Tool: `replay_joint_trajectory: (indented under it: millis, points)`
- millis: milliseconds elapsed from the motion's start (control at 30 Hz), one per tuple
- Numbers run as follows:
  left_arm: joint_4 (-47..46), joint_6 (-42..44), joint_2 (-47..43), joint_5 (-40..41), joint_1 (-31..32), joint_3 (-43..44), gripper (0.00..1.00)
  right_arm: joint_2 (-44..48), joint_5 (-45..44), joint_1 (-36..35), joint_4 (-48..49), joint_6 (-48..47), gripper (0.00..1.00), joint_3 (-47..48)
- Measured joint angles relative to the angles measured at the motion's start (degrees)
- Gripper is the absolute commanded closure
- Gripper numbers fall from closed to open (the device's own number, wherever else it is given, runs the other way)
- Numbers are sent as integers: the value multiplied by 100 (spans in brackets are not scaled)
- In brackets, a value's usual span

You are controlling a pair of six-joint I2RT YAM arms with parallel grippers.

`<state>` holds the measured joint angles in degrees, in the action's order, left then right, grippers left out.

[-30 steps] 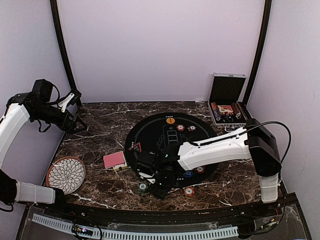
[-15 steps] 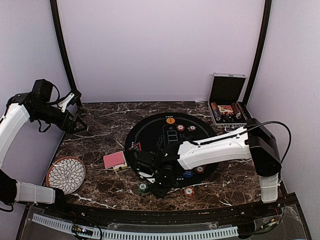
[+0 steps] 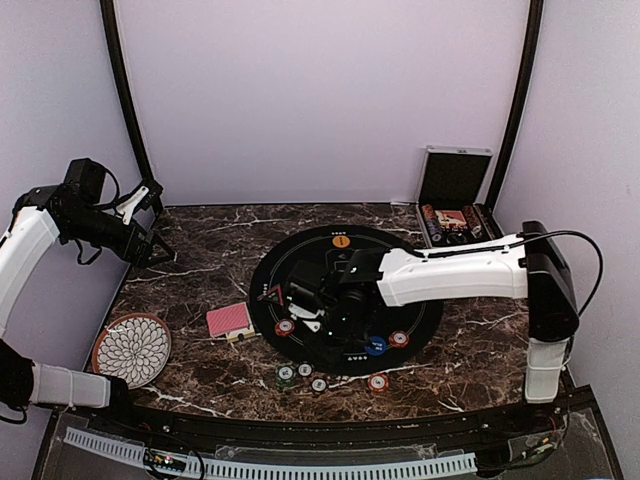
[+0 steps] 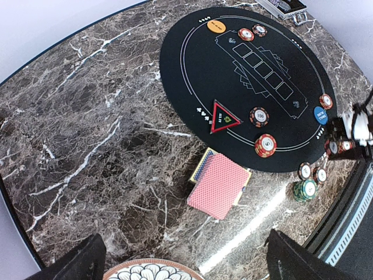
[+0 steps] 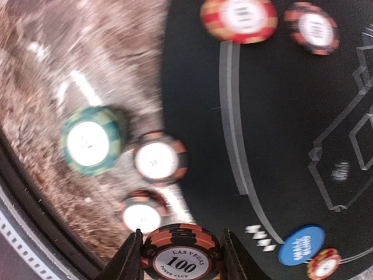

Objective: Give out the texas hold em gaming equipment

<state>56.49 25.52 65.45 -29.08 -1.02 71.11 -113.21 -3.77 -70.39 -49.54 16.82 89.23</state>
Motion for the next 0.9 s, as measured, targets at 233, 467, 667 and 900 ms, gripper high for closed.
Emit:
replay_joint_trajectory:
  millis: [233, 467, 667, 900]
  points:
    - [0, 0, -2, 0, 0, 0, 1, 278, -317, 1167, 109, 28, 89, -415]
    - [0, 0, -2, 2, 0, 0, 1, 269, -509, 1792, 328, 22, 90, -527]
    - [0, 0, -2, 0, 0, 0, 1, 81, -501, 1853, 623, 15, 91, -597]
    - [0, 2, -2, 4, 0, 0, 1, -52, -459, 2031, 874, 17, 92, -1093]
